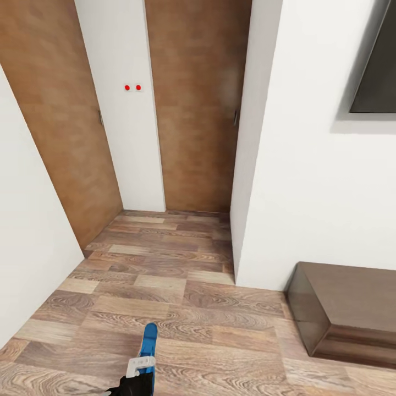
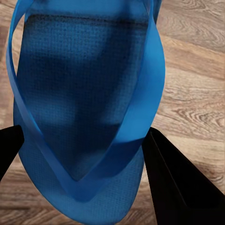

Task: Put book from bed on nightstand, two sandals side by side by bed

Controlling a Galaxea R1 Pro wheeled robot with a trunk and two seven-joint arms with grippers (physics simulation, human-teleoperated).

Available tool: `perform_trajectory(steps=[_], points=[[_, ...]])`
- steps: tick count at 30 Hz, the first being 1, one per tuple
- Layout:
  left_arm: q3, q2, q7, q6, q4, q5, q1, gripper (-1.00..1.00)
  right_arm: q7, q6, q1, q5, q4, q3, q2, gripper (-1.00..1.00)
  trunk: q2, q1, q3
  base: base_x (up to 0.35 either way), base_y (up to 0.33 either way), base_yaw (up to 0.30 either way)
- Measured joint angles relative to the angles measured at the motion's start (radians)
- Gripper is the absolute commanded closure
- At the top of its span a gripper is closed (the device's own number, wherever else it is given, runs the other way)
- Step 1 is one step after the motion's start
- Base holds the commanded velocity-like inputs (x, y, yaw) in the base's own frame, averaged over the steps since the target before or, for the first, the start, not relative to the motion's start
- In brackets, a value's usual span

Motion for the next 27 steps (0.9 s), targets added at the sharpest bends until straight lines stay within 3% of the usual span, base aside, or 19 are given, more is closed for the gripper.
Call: perform_trajectory(steps=[7, 27], points=[[0.0, 0.0, 0.0, 0.0, 0.0, 0.0, 0.0, 1.0, 0.0, 0.0, 0.0, 0.0, 0.0, 0.0, 0.0, -1.0, 0.0, 0.0, 0.0, 0.005, 0.0, 0.011], [0.0, 0.0, 0.0, 0.0, 0.0, 0.0, 0.0, 1.0, 0.008, 0.0, 0.0, 0.0, 0.0, 0.0, 0.0, -1.0, 0.0, 0.0, 0.001, 0.0, 0.0, 0.139]])
